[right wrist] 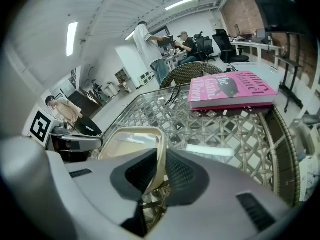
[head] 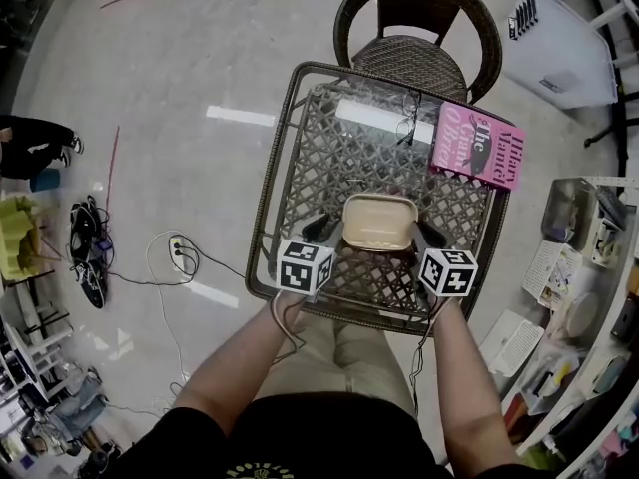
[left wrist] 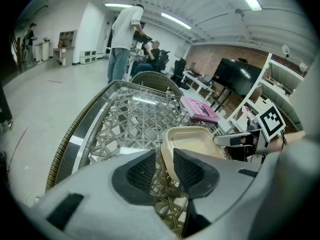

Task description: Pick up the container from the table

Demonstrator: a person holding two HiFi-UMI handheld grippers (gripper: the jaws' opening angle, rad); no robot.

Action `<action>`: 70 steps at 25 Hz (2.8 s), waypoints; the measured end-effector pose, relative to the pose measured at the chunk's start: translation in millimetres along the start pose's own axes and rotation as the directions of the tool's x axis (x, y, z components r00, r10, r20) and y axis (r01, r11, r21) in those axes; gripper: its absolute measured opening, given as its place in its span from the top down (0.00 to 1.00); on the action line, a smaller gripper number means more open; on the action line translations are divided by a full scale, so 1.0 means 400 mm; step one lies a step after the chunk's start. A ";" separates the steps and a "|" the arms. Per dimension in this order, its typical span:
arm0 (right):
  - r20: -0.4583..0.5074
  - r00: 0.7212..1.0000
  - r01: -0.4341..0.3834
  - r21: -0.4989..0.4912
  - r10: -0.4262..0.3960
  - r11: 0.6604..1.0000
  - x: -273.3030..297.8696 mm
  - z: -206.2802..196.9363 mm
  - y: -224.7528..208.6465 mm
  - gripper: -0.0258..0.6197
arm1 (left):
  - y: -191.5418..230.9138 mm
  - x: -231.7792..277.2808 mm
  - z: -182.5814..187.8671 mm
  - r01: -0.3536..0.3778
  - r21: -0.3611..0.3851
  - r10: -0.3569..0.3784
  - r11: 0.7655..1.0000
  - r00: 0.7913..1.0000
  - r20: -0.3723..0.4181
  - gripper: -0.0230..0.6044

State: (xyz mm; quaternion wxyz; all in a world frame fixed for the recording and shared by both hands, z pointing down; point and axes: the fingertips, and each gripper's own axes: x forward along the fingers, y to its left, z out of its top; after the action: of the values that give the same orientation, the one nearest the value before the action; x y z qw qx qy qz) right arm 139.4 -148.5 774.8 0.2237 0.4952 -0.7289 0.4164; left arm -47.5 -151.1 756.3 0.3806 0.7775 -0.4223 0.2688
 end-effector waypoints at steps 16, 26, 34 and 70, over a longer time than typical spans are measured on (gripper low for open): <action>0.018 1.000 0.013 0.141 -0.016 0.990 -0.002 -0.012 0.001 0.92 | -0.025 -0.026 -0.005 0.047 0.008 -0.046 0.999 0.999 -0.016 0.80; 0.027 0.999 0.014 0.151 -0.018 0.988 -0.005 -0.012 0.001 0.92 | -0.028 0.013 -0.021 0.066 -0.005 -0.066 0.998 0.997 -0.042 0.80; 0.028 1.000 0.003 0.158 -0.008 0.987 -0.006 -0.016 -0.004 0.92 | -0.019 0.047 -0.009 0.078 0.007 -0.078 0.997 0.995 -0.057 0.80; 0.125 0.992 -0.007 0.174 -0.015 0.985 -0.242 0.059 0.098 0.92 | -0.155 -0.149 0.098 0.095 -0.004 -0.095 0.995 0.995 0.016 0.91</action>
State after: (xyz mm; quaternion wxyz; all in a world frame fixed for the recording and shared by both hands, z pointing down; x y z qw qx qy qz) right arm 145.4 -109.9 675.1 0.1340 0.5397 -0.7014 0.4459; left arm -20.0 -134.3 667.5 0.3915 0.7978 -0.3888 0.2431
